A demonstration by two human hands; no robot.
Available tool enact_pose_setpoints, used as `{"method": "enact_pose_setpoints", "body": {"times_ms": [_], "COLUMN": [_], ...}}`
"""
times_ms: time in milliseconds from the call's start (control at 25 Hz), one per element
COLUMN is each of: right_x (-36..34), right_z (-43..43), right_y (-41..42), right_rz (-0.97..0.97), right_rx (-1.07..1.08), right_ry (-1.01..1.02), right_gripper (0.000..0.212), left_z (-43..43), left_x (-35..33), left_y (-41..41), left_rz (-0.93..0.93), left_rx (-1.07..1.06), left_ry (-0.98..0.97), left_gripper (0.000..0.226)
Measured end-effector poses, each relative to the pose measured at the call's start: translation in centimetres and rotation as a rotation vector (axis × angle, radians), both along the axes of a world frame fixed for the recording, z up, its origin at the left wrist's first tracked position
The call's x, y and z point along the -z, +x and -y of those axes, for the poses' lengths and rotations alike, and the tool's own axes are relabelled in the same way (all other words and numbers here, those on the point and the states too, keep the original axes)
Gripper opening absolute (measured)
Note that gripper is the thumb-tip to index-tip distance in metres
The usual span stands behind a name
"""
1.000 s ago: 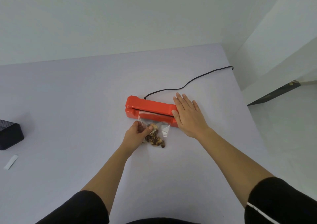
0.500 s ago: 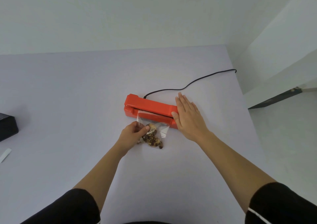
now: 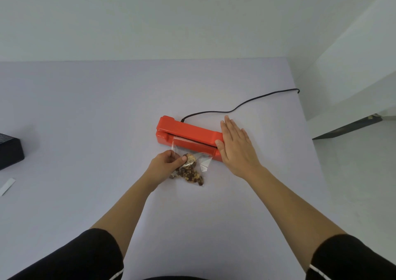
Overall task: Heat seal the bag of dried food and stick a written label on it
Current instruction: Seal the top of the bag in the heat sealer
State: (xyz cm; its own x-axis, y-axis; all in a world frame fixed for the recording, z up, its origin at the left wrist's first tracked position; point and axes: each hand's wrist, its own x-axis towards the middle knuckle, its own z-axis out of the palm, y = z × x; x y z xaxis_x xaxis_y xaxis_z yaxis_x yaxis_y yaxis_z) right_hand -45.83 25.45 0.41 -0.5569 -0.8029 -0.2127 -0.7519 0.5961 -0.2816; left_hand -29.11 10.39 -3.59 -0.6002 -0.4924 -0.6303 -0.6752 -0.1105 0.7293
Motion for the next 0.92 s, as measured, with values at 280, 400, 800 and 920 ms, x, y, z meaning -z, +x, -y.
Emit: {"method": "enact_pose_setpoints", "body": {"times_ms": [280,400,800,920], "right_x": [0.06,0.20,0.39,0.39], "right_z": [-0.03,0.02,-0.09,-0.07], "right_y": [-0.04,-0.07,-0.15,-0.15], "right_rz": [-0.006,-0.001,-0.001,0.003], "right_rx": [-0.006,-0.004,-0.009,-0.007], "right_ry": [-0.006,-0.012,-0.024,-0.029], "right_gripper": [0.080,0.079,0.076,0.076], "left_z": [-0.04,-0.02,-0.04,-0.08], "left_x": [0.05,0.12,0.25,0.28], "left_y": [-0.10,-0.14,-0.20,-0.20], "left_rz": [-0.006,-0.013,-0.009,-0.012], "left_rx": [-0.022,-0.030,-0.035,-0.032], "left_ry": [0.008,0.007,0.005,0.005], "left_gripper": [0.037,0.038,0.037,0.037]}}
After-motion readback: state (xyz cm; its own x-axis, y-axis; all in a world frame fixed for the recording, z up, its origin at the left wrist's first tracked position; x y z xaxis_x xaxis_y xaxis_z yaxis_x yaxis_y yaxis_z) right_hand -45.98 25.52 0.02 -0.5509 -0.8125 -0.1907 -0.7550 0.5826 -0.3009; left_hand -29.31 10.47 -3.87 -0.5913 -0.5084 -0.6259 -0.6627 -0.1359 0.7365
